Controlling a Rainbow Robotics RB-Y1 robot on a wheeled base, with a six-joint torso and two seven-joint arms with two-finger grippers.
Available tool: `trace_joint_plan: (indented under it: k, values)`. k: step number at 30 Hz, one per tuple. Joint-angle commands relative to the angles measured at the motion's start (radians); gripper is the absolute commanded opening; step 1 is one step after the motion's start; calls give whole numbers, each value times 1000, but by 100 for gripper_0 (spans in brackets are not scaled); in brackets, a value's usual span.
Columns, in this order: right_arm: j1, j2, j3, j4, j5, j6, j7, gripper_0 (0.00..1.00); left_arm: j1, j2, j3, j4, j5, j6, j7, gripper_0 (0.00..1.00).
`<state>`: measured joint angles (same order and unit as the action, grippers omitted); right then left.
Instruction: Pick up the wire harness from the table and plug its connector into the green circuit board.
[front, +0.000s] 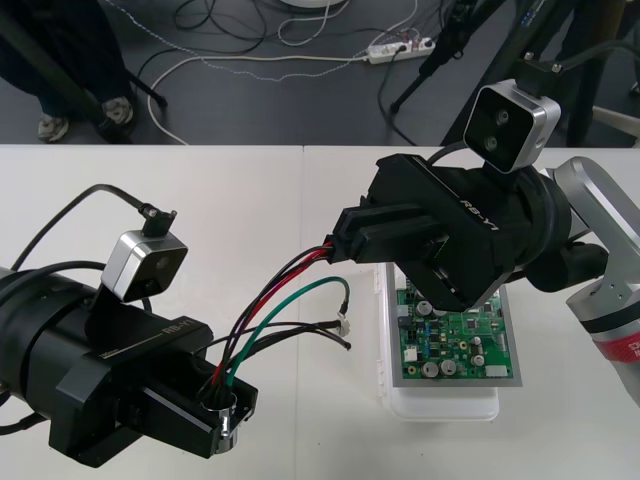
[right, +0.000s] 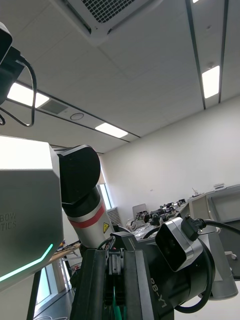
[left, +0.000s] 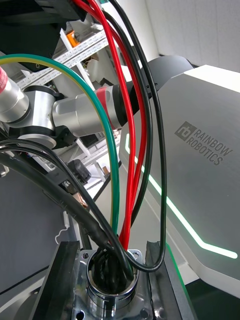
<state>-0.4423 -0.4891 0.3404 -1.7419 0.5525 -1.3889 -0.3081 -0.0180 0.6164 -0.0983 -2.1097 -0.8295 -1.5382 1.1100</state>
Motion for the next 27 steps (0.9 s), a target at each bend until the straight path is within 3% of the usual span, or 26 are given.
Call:
trace_joint_plan:
  k: [1, 27]
  values:
    - [-10, -13, 6, -31, -16, 8, 15, 0, -28, -24, -14, -35, 24, -33, 34, 100]
    - [37, -74, -12, -33, -56, -16, 17, 0, -19, -37, 77, -35, -26, -33, -4, 100]
